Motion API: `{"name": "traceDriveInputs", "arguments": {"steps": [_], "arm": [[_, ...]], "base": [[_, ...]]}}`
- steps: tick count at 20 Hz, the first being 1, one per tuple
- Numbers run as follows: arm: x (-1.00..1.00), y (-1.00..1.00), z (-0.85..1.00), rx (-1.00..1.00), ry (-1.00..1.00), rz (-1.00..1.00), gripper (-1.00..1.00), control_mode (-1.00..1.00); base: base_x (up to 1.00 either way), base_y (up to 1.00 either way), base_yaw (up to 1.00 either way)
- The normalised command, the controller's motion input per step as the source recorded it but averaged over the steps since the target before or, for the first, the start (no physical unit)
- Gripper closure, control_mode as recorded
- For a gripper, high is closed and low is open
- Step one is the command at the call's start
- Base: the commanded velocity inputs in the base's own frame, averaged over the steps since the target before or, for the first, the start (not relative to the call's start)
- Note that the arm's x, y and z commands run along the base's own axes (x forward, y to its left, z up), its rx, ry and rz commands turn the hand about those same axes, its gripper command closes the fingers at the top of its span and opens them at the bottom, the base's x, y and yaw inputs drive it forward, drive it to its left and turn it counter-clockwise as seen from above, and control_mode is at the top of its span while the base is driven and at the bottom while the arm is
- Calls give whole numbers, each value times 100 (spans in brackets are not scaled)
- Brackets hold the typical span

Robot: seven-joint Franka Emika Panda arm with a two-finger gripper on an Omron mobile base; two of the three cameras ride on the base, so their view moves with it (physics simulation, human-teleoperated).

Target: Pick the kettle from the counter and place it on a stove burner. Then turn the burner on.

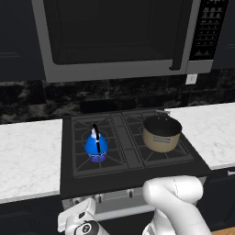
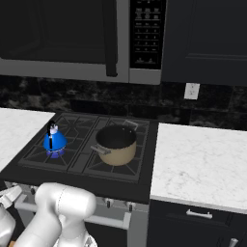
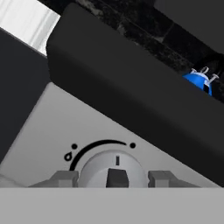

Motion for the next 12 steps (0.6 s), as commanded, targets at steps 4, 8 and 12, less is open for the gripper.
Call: {"name": "traceDriveInputs", "arguments": {"steps": [4,8,12], "arm": [[0,-2,-10,-14,2,0,100,-100],[0,-1,-10,-13,1,0,100,-100],[0,-3,-9,-13,2,0,100,-100]], "base": [[0,0,0],[0,0,0],[0,0,0]]}}
